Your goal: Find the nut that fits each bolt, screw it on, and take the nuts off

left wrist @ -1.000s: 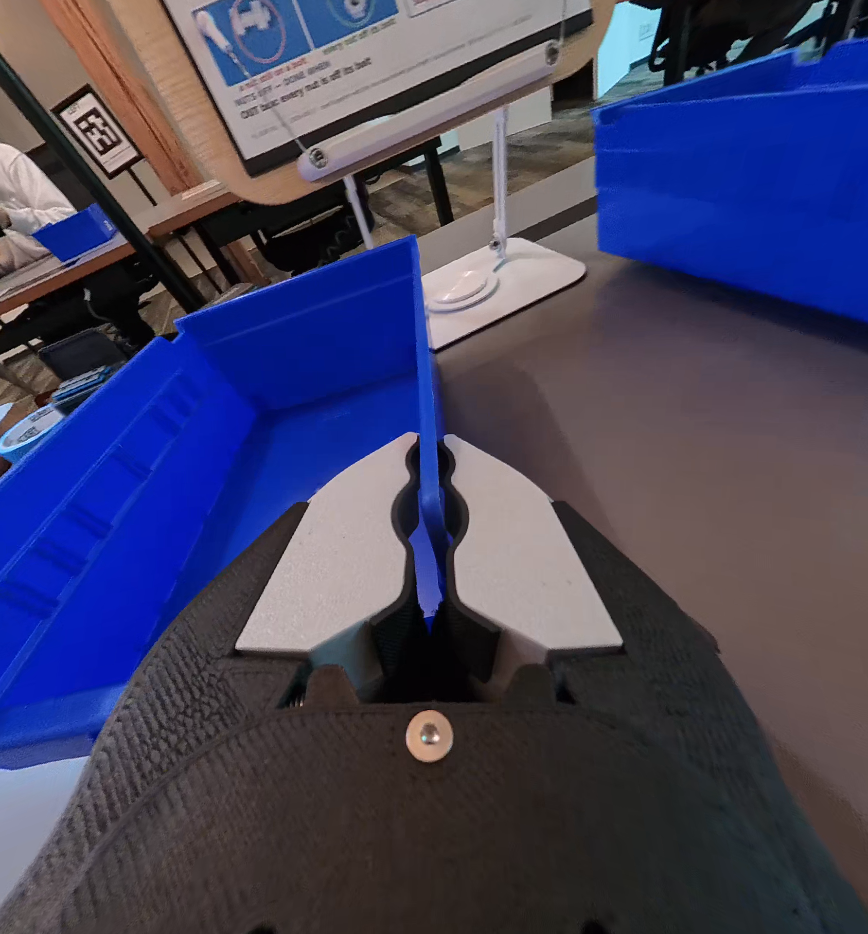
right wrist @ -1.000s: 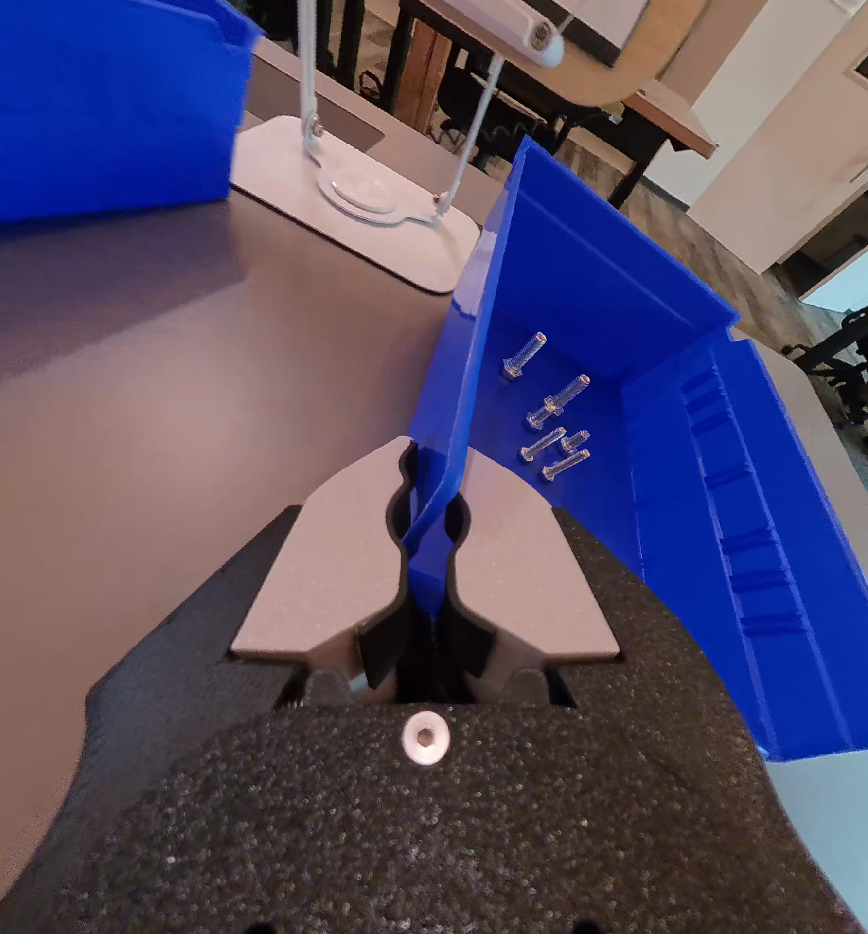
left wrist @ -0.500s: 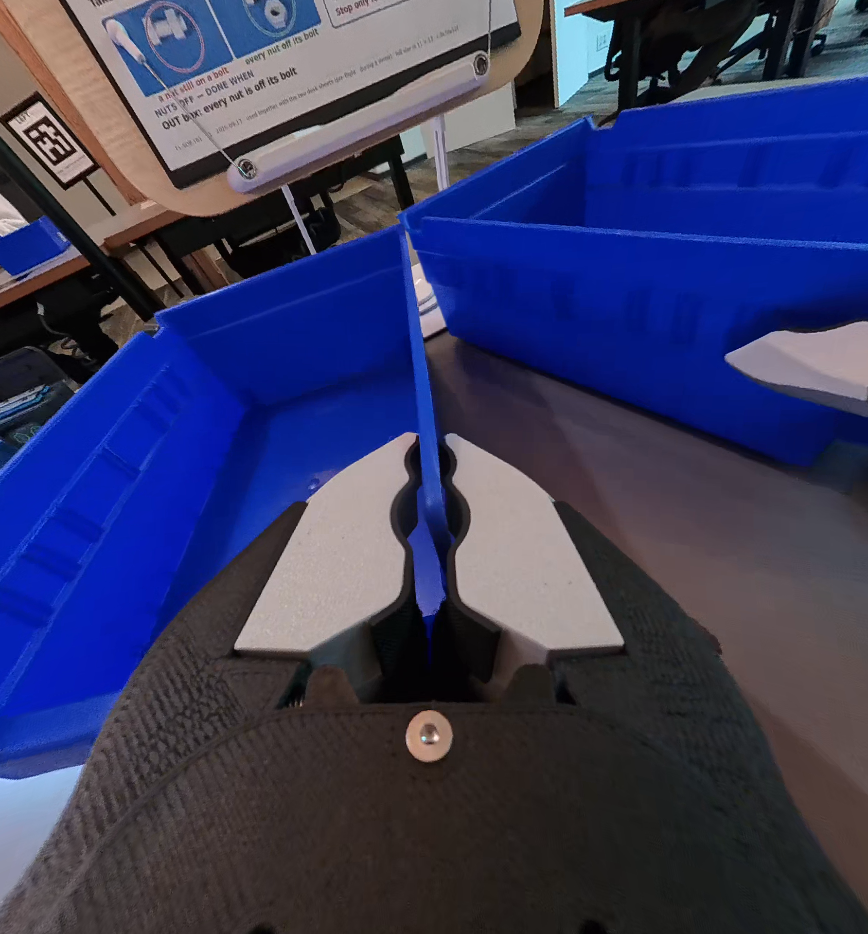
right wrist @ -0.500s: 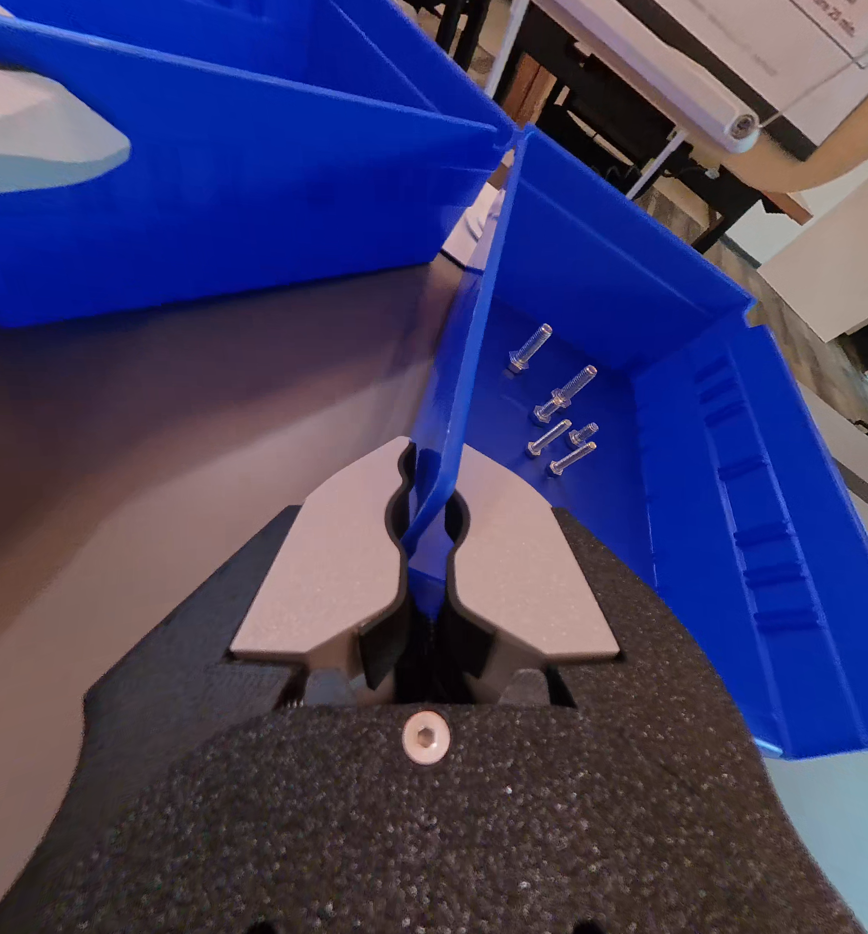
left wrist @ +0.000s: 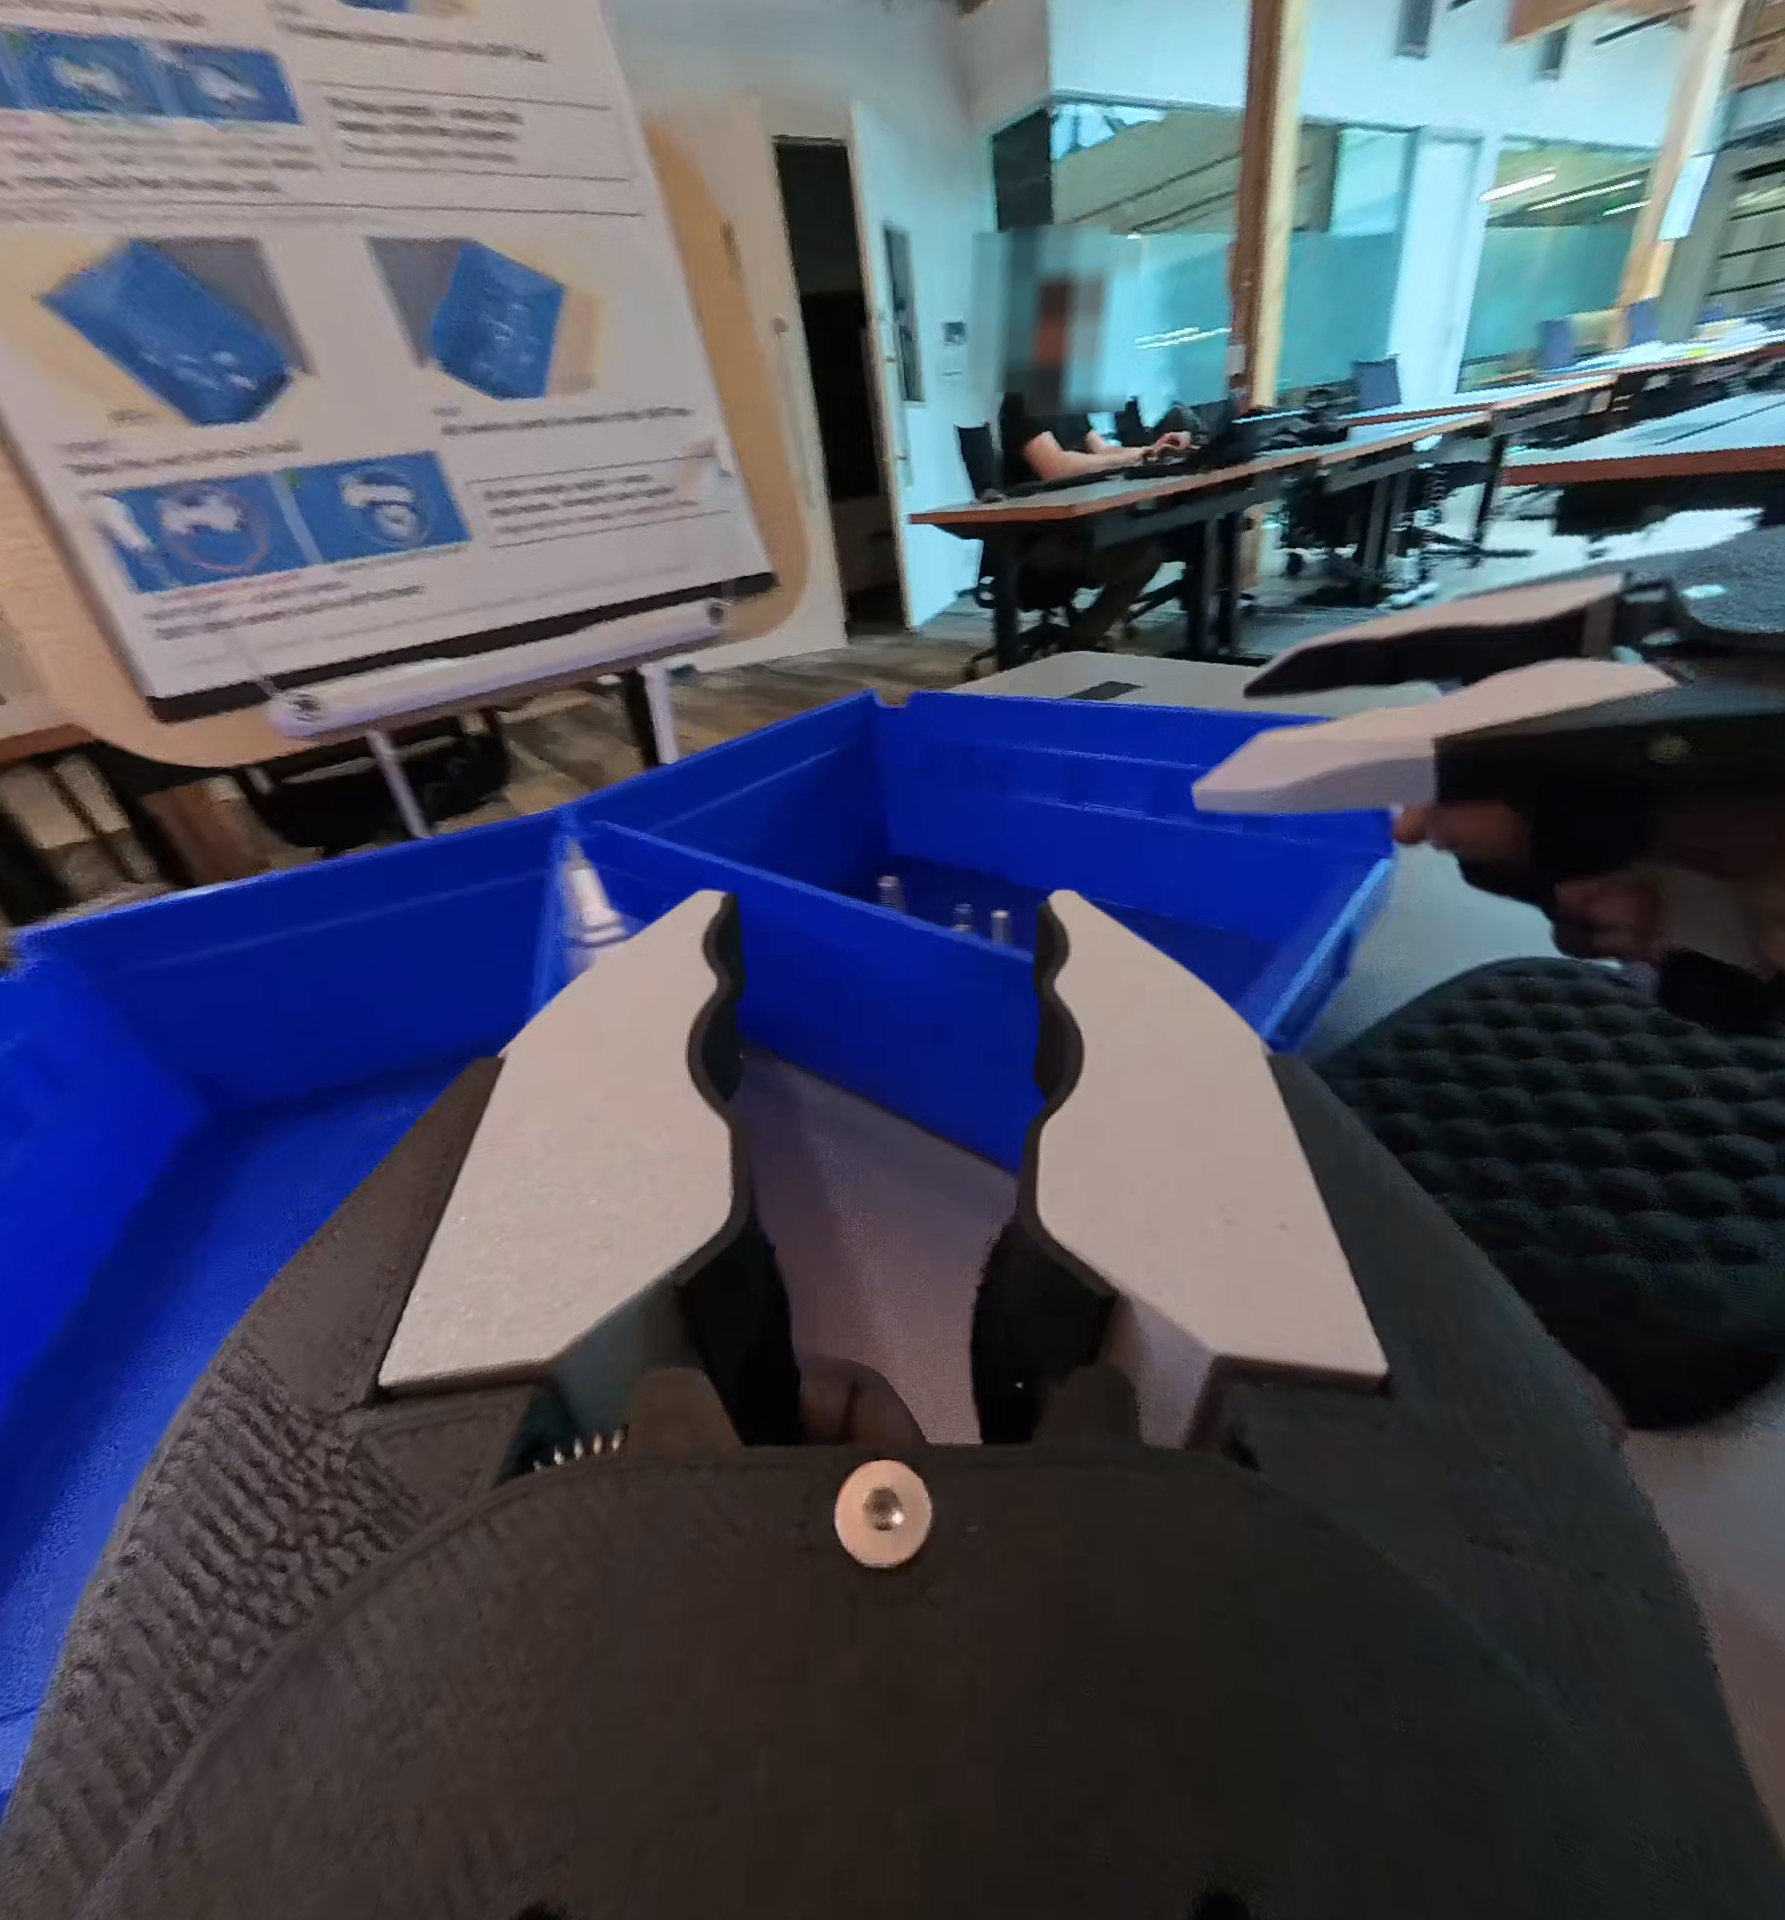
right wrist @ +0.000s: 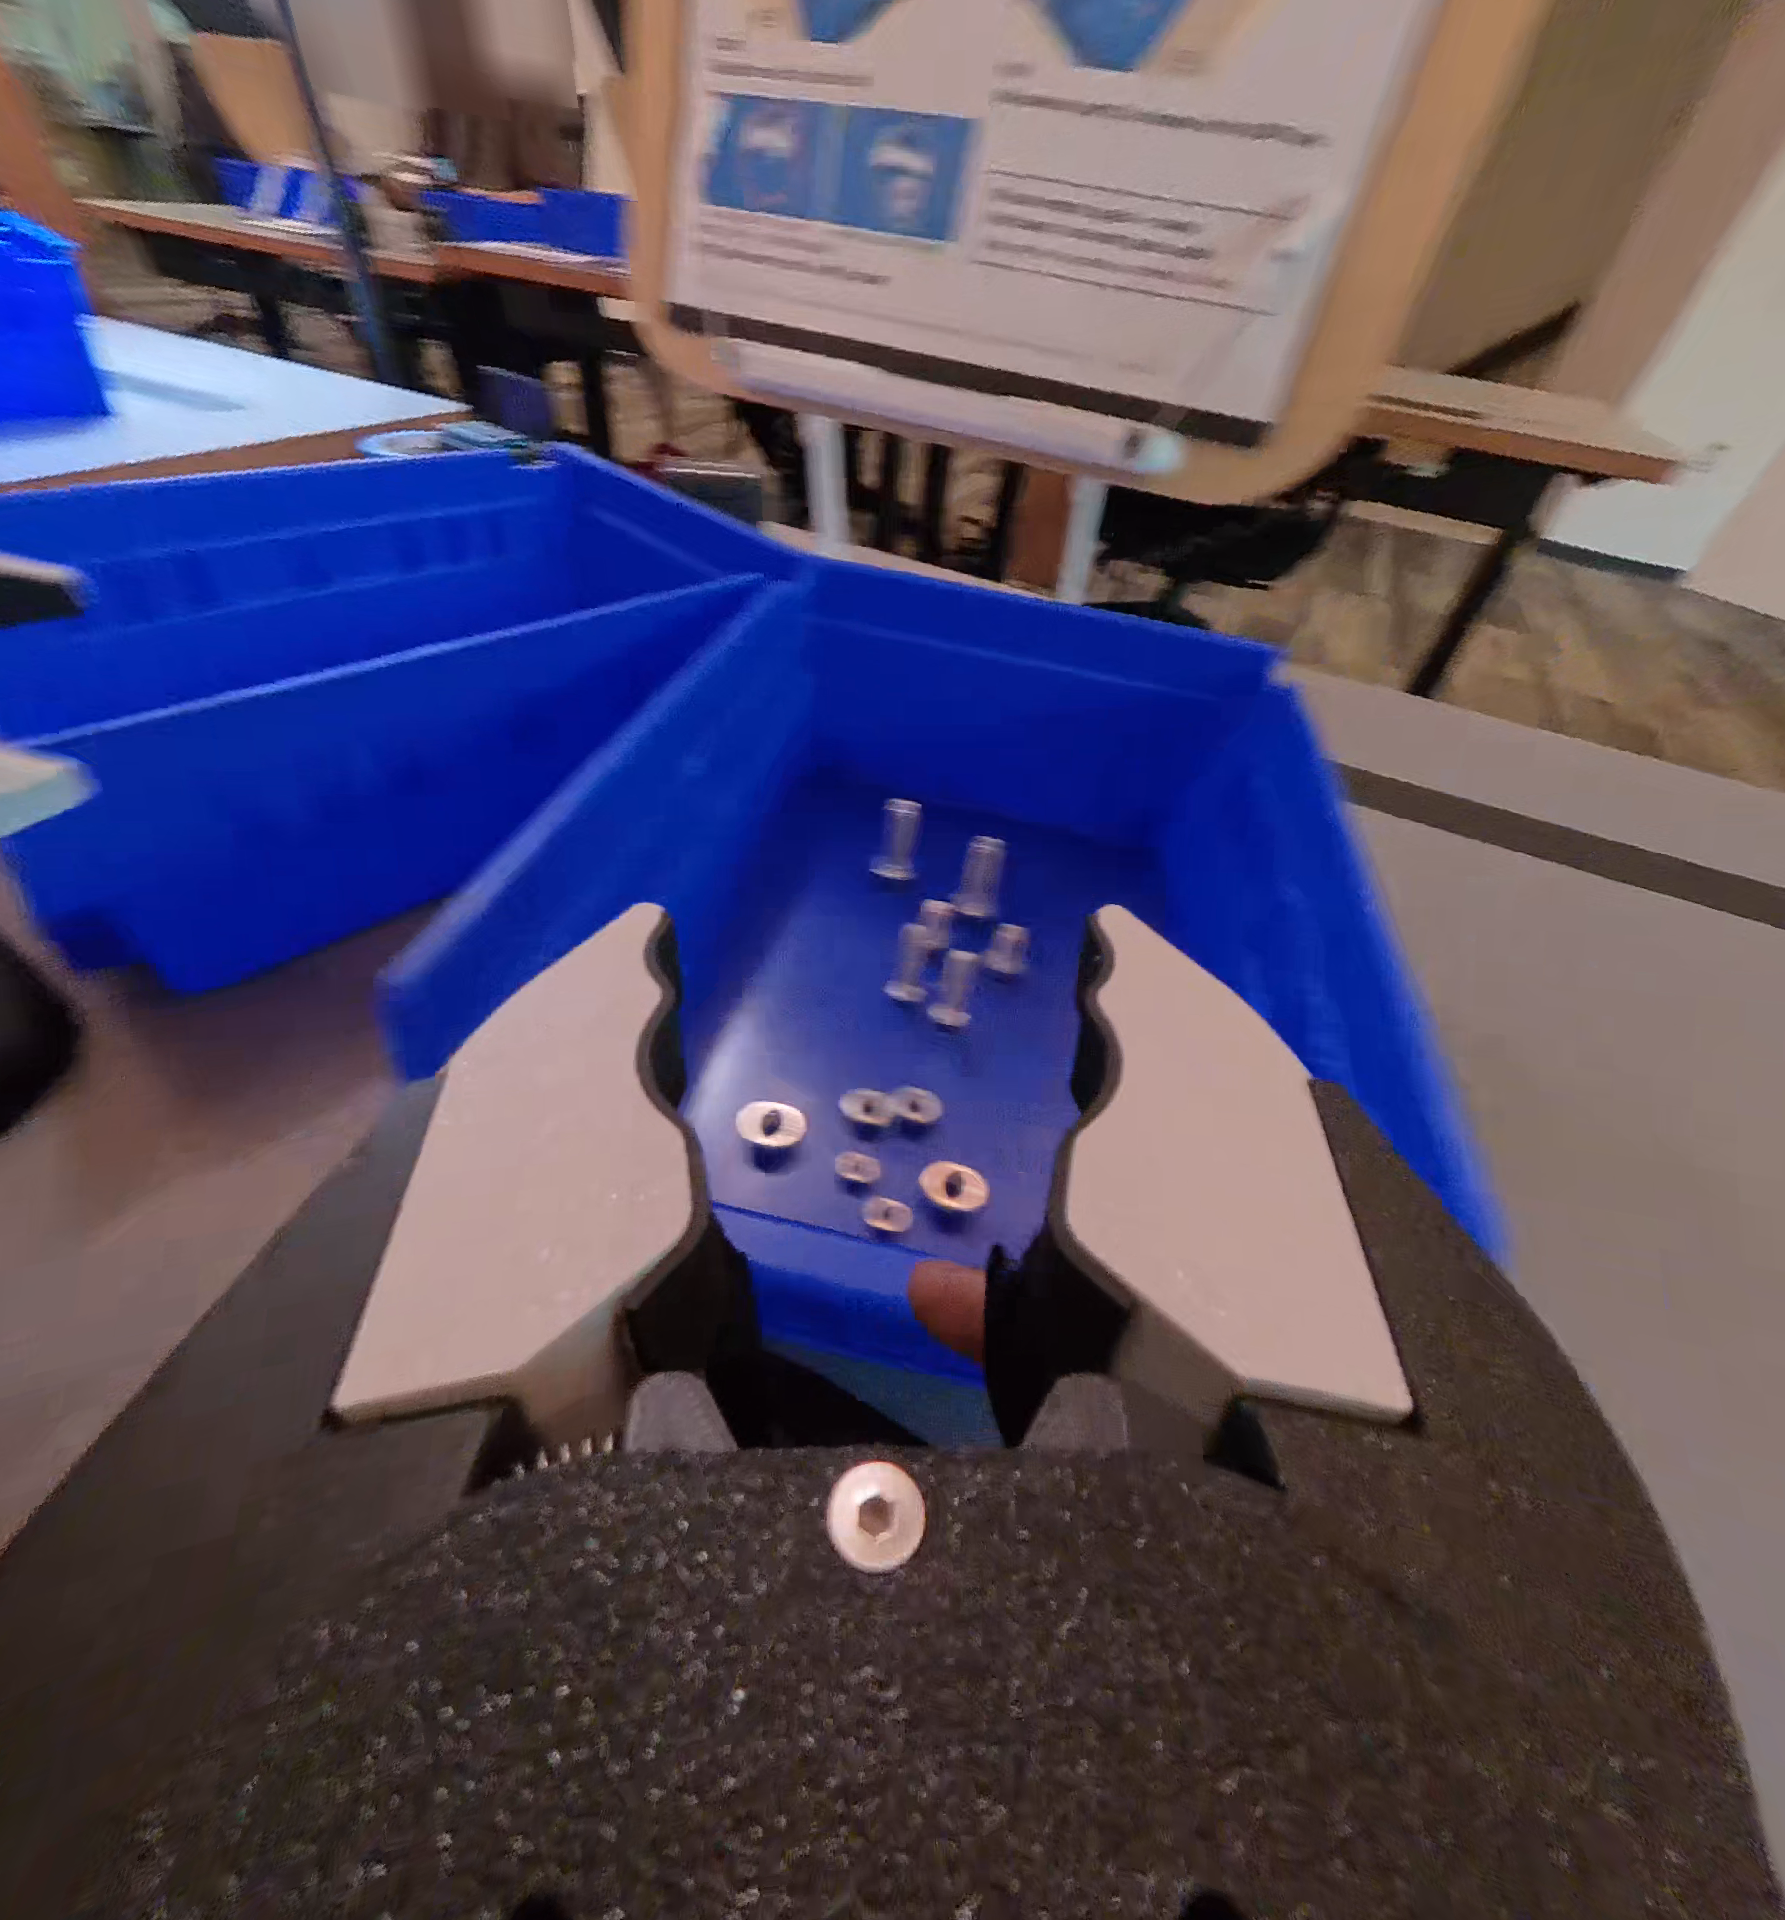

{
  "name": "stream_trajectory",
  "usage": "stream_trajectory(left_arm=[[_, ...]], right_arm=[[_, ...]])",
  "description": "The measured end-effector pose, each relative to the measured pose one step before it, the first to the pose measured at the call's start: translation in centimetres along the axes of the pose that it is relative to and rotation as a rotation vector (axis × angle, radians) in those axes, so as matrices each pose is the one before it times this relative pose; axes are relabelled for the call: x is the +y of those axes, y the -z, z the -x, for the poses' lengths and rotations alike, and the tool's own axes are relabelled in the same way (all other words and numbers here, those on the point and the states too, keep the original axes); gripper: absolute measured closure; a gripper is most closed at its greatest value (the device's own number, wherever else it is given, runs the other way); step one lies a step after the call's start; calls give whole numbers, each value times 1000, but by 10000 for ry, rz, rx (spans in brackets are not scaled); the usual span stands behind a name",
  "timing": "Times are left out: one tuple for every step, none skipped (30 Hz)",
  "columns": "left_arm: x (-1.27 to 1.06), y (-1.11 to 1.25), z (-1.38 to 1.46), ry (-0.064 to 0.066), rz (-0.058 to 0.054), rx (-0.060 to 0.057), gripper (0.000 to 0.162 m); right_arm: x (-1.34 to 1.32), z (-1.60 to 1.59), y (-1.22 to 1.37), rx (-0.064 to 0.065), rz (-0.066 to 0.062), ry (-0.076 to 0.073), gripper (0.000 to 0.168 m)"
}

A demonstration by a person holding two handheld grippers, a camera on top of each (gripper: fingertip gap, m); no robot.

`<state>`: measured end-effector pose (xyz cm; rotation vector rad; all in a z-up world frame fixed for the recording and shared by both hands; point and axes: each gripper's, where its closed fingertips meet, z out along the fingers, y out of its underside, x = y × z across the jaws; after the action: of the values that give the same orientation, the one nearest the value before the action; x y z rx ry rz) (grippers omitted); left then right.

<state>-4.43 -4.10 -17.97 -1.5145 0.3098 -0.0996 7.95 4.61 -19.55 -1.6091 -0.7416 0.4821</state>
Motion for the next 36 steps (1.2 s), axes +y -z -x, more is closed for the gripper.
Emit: stream_trajectory(left_arm=[[354, -498, -976, 196, 149, 305, 105], [419, -550, -832, 201, 169, 265, 102], [451, -580, -658, 179, 154, 197, 100], [459, -591, -494, 137, 154, 132, 99], [473, -597, -359, 117, 152, 80, 98], [519, -577, -299, 111, 186, 67, 97], [529, -540, -240, 110, 216, 48, 96], [533, -521, -138, 101, 211, 18, 95], [540, -468, 39, 76, 213, -70, 95], [505, -403, 130, 33, 211, -112, 95], [400, -362, 193, 5, 142, -151, 95], [265, -287, 149, 2, 72, -111, 95], [151, -226, 73, 25, 53, -50, 95], [80, -165, -14, 27, 52, 4, 95], [63, -119, 29, -8, 66, -16, 95], [39, -60, 88, -45, 45, -43, 95], [89, 13, 173, -51, 48, -69, 95], [97, 72, 281, -13, 23, -98, 95], [178, 90, 324, 35, 43, -89, 96], [248, 74, 374, 80, 96, -93, 96], [280, 48, 425, 91, 113, -107, 97], [254, 32, 426, 59, 105, -112, 97], [214, -17, 318, 37, 82, -67, 97], [31, -10, -70, 72, 20, 130, 97], [47, -38, -102, -4, 80, 70, 99], [0, -51, -145, -173, 41, 35, 102], [31, -69, -115, -260, 35, -29, 106], [103, -84, -75, -236, 76, -89, 111], [62, -23, 149, -290, 55, -222, 113], [49, 45, 135, -220, 49, -151, 115], [32, 87, 139, -129, 32, -77, 117], [32, 100, 132, -128, 3, -35, 119], [19, 105, 310, -95, -21, -181, 123], [-19, 87, 410, -173, -71, -245, 127], [-96, 99, 277, -6, -86, -120, 130], [-235, 114, 117, 98, -94, 1, 132]], right_arm=[[326, -2160, 510, 627, 3, 23, 92], [488, -2233, 344, 653, 37, 31, 88], [678, -2092, 131, 566, 116, 2, 86], [916, -1735, -121, 367, 238, -39, 85], [1138, -1253, -331, 145, 380, -68, 85], [1164, -778, -454, -38, 442, -92, 85], [999, -362, -514, -171, 379, -95, 86], [739, -47, -494, -223, 268, -81, 88], [482, 89, -469, -185, 165, -59, 92], [274, 200, -424, -161, 107, 0, 97], [135, 301, -365, -159, 93, 77, 101], [25, 329, -322, -137, 99, 144, 107], [-35, 374, -276, -136, 110, 178, 113], [-80, 497, -191, -181, 110, 175, 123], [-67, 334, -70, -41, 132, 117, 138], [60, 29, 97, 204, 199, 129, 145], [92, 174, 246, 114, 210, 299, 154], [57, 407, 321, -1, 179, 305, 160], [49, 475, 266, -27, 137, 220, 160], [32, 289, 194, 77, 78, 189, 160], [6, 171, 119, 124, 9, 170, 158], [-40, 145, 33, 105, -34, 65, 154], [-20, 161, -83, 48, -25, -54, 148], [105, 155, -214, -16, 43, -113, 143], [249, 96, -320, -50, 127, -138, 140], [305, 91, -356, -76, 169, -138, 140], [174, -16, -236, 11, 87, -126, 143], [-38, -184, -18, 150, -42, -68, 152], [-27, 8, 61, 31, -19, -8, 157], [20, 162, 95, -67, 19, -80, 159], [34, 169, 150, -11, 9, -62, 160], [39, 155, 216, 82, 1, 97, 160], [-23, 199, 301, 140, -28, 230, 160], [-129, 177, 378, 207, -36, 268, 160], [-84, 102, 390, 253, 57, 244, 159], [-110, 45, 362, 207, 122, 155, 159]])
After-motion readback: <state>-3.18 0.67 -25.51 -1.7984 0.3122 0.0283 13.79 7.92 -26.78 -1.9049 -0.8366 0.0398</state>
